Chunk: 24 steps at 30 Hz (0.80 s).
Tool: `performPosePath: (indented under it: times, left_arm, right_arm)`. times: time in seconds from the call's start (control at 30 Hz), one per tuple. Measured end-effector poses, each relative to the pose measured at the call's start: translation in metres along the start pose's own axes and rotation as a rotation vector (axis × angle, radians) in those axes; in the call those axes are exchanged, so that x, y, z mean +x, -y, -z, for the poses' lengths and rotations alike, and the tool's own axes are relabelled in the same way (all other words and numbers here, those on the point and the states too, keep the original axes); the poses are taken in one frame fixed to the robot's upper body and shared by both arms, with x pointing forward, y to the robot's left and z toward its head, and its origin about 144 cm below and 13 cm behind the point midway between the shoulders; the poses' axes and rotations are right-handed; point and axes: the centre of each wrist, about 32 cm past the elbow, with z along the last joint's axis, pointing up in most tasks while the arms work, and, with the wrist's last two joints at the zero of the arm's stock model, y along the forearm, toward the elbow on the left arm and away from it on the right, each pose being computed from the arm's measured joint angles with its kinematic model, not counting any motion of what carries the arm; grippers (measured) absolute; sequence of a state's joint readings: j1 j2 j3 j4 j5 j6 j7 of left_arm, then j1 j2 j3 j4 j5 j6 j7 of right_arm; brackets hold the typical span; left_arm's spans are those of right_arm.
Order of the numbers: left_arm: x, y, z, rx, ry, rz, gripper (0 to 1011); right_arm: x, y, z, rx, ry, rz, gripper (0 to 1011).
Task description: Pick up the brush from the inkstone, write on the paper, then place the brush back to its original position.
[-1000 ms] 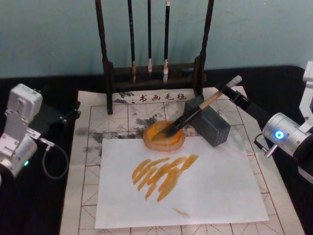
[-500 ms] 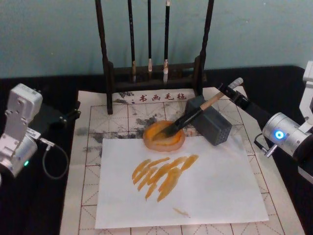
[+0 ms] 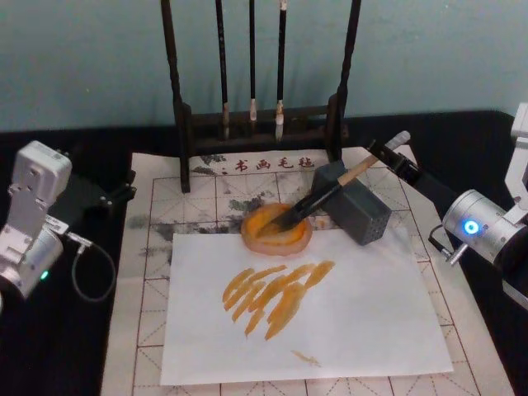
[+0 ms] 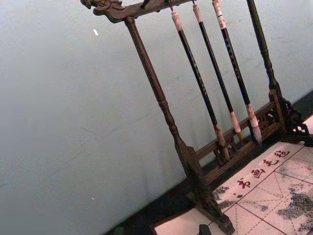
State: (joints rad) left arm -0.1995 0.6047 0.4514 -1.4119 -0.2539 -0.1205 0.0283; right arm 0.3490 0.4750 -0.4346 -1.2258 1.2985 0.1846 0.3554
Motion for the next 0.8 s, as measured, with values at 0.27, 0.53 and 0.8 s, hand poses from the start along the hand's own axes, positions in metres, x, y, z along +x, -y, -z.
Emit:
performPosePath:
  times: [0.27,0.53,0.8]
  left_arm:
    - [0.000,0.000,0.000,0.000,0.000,0.000,1001]
    - [0.000,0.000,0.000,0.000,0.000,0.000,1001]
    - [0.000,0.000,0.000,0.000,0.000,0.000,1001]
  right_arm:
    - [0.000,0.001,-0.001,0.003,0.005,-0.008,1000]
    - [-0.003,0.010,-0.006,0.004,0.036,-0.018,1000]
    - [-0.005,0.023,-0.009,0.003,0.179,0.023,1000]
